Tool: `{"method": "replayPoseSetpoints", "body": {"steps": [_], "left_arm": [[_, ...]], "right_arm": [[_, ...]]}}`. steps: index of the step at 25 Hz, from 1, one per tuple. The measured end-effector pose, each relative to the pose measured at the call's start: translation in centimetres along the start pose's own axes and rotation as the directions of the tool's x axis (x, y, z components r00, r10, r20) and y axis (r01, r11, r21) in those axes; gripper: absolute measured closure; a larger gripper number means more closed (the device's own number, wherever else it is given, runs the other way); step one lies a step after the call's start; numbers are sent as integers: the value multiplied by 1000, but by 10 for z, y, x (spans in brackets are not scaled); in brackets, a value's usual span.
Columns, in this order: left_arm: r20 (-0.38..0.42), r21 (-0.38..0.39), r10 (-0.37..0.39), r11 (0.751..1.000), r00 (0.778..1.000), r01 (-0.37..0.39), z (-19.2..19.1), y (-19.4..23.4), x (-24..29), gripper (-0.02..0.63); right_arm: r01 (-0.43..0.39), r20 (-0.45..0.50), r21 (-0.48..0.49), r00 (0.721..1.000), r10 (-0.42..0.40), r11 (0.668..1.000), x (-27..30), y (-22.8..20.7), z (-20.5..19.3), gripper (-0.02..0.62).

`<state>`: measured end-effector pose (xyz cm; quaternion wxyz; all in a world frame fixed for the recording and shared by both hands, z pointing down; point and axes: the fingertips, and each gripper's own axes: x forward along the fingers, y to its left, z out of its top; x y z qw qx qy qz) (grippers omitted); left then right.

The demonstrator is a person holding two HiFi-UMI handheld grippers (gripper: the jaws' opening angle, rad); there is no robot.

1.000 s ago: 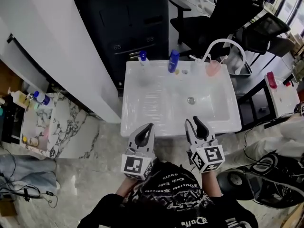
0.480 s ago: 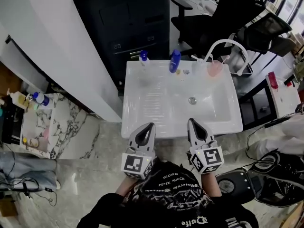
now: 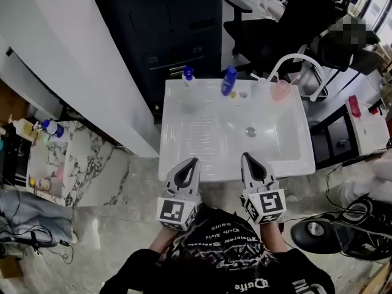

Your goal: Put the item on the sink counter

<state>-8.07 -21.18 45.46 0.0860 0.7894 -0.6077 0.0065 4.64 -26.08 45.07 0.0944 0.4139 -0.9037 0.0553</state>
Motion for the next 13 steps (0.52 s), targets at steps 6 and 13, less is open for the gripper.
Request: {"method": "replayPoseSetpoints", "body": {"steps": [6,13], "left_arm": [[-9,2,-7,1000,1000,7,0,3,9,598],[-18,5,-10,1000,1000,10,-3,7,17,598]], "right_arm": [[-18,-16,-17,1000,17,1000,9,0,-1,597],[-24,-22,-20,999,23,1000,20,-2,-4,597]]}}
